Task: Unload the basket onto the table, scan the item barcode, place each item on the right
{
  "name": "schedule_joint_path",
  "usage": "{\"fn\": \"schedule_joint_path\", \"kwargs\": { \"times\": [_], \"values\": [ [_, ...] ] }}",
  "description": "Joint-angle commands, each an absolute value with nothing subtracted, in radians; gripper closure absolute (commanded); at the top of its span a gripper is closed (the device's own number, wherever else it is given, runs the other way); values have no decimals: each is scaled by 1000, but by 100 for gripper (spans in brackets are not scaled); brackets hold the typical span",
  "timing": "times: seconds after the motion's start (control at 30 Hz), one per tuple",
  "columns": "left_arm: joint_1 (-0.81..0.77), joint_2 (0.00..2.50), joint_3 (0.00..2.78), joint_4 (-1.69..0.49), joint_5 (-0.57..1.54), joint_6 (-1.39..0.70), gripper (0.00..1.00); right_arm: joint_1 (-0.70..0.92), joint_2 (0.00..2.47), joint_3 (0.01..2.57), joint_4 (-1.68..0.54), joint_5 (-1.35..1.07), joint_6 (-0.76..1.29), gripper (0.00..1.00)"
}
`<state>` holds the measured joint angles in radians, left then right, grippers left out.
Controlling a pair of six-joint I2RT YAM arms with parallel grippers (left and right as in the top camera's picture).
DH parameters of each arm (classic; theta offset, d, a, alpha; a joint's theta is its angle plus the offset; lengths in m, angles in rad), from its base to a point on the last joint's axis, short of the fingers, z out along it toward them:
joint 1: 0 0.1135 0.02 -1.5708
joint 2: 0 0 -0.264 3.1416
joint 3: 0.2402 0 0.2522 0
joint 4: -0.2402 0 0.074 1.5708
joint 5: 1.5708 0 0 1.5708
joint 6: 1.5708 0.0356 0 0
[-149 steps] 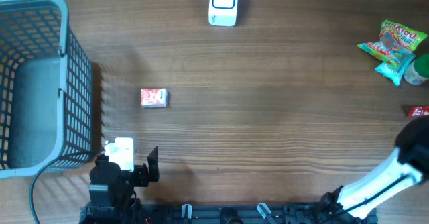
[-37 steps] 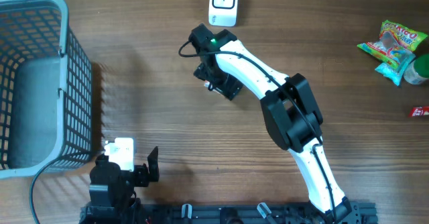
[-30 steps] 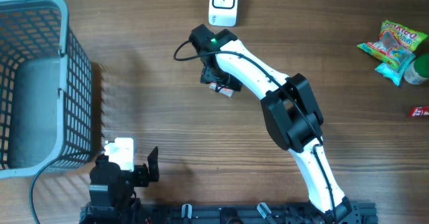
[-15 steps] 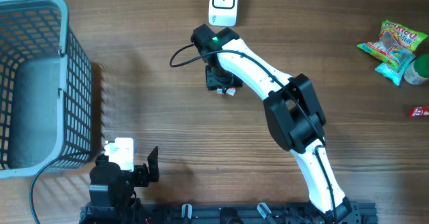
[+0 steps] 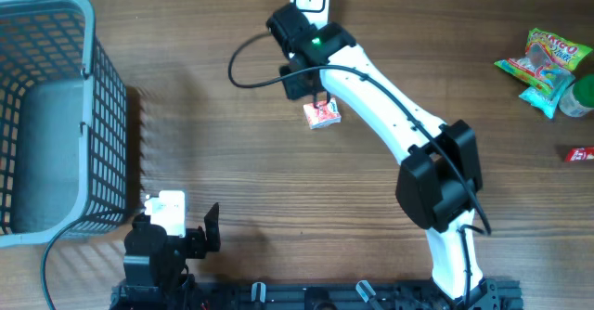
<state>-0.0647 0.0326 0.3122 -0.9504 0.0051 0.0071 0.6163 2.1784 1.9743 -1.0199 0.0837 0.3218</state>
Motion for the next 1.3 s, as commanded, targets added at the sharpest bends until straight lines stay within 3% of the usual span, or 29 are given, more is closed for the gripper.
{"fn": "schedule_joint_path", "kwargs": {
  "times": [0.0, 0.4, 0.7, 1.0, 1.27],
  "values": [
    [-67, 28, 310, -948, 2, 22, 0, 614, 2211, 1943, -933, -20, 476, 96],
    [-67, 28, 310, -948, 2, 22, 0, 590, 2322, 1914, -933, 67, 481, 96],
    [-67, 28, 310, -948, 2, 22, 0, 590, 2333, 1818, -982, -21, 469, 96],
    [-67, 28, 310, -949, 2, 22, 0, 591, 2266, 1819, -1172, -73, 298, 96],
    [-67, 28, 310, -949, 2, 22, 0, 591, 2091, 1819, -1203, -108, 378, 96]
  ]
}}
